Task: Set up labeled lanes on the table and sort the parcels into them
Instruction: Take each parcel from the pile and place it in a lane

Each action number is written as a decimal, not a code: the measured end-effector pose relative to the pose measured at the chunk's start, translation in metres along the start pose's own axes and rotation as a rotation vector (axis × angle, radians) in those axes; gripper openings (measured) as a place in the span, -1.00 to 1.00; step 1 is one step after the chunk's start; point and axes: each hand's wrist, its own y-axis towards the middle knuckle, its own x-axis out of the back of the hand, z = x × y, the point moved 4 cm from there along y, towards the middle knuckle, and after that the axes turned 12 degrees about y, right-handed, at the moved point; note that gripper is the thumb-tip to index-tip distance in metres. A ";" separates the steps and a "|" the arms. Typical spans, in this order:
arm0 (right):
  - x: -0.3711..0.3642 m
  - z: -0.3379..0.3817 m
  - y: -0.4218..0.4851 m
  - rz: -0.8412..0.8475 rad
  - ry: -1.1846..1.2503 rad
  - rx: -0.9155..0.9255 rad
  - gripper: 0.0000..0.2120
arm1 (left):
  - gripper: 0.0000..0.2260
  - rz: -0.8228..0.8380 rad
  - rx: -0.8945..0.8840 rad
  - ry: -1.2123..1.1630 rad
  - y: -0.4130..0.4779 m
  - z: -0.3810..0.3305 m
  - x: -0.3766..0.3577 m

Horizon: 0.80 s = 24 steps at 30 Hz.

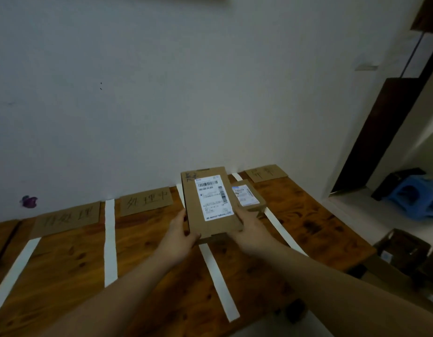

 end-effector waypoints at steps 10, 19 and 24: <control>-0.003 -0.064 0.090 0.166 -0.243 -0.160 -0.48 | -0.45 0.115 0.094 0.195 0.081 0.039 -0.048; 0.004 -0.140 0.135 0.284 -0.421 -0.025 -0.56 | -0.46 0.089 0.176 0.379 0.118 0.062 -0.125; -0.002 -0.173 0.151 0.384 -0.521 0.010 -0.54 | -0.43 0.098 0.258 0.489 0.133 0.079 -0.157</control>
